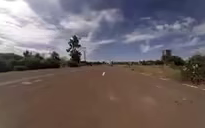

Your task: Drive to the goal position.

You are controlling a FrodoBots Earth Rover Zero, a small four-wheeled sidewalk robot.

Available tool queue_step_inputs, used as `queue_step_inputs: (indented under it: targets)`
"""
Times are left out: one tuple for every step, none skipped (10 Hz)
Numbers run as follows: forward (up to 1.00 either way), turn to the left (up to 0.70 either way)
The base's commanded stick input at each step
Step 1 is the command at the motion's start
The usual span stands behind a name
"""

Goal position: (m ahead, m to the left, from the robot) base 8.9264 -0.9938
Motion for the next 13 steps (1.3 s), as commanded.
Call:
queue_step_inputs:
  targets:
    - [1.00, 0.00]
    - [1.00, 0.00]
    - [1.00, 0.00]
    - [1.00, 0.00]
    - [1.00, 0.00]
    - [1.00, 0.00]
    - [1.00, 0.00]
    - [1.00, 0.00]
    - [1.00, 0.00]
    - [1.00, 0.00]
    - [1.00, 0.00]
    - [1.00, 0.00]
    - [1.00, 0.00]
